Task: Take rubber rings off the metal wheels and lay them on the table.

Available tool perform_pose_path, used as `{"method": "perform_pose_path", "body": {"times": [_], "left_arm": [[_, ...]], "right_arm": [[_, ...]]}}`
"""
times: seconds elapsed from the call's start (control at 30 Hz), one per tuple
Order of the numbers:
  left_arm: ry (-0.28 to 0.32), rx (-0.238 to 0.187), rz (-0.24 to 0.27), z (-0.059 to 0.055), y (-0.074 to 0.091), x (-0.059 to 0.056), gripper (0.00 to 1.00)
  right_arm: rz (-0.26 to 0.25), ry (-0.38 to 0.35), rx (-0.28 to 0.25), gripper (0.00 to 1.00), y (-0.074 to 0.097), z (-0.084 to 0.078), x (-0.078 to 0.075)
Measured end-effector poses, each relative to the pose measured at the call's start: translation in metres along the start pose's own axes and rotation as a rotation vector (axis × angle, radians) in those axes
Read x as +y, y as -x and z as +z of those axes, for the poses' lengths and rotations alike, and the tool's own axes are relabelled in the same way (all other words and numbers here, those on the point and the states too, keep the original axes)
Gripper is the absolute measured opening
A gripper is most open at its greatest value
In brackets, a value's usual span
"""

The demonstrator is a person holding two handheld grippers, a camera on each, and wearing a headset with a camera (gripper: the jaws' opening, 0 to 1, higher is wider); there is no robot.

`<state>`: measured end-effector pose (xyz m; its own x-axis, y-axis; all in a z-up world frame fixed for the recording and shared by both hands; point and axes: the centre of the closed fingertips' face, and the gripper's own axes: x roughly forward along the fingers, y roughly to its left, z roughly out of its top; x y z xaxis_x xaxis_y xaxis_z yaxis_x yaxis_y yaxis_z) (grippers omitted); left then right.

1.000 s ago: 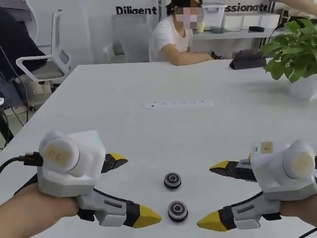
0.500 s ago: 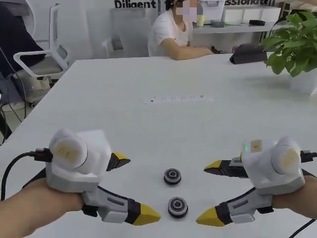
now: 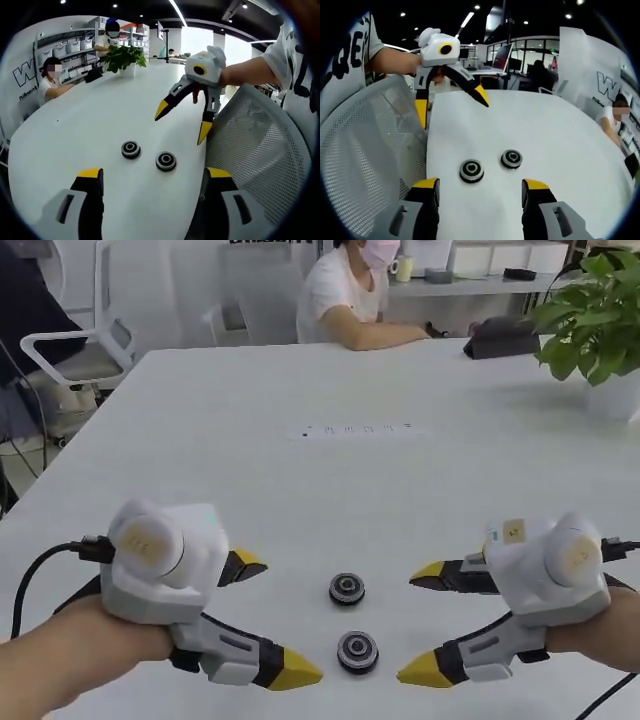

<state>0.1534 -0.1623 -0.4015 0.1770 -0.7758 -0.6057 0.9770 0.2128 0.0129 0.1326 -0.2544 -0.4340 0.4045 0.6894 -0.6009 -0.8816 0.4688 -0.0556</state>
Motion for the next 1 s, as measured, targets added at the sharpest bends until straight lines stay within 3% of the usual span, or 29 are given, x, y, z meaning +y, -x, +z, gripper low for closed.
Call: {"method": "perform_pose_path", "body": {"times": [0.47, 1.0], "left_arm": [[0.003, 0.011, -0.047, -0.006, -0.013, 0.002, 0.66], [-0.032, 0.012, -0.106, -0.008, -0.025, -0.006, 0.44]], "right_arm": [[0.042, 0.017, 0.016, 0.53, -0.013, -0.005, -0.004], [0.099, 0.021, 0.026, 0.41, -0.028, -0.008, -0.001]]}}
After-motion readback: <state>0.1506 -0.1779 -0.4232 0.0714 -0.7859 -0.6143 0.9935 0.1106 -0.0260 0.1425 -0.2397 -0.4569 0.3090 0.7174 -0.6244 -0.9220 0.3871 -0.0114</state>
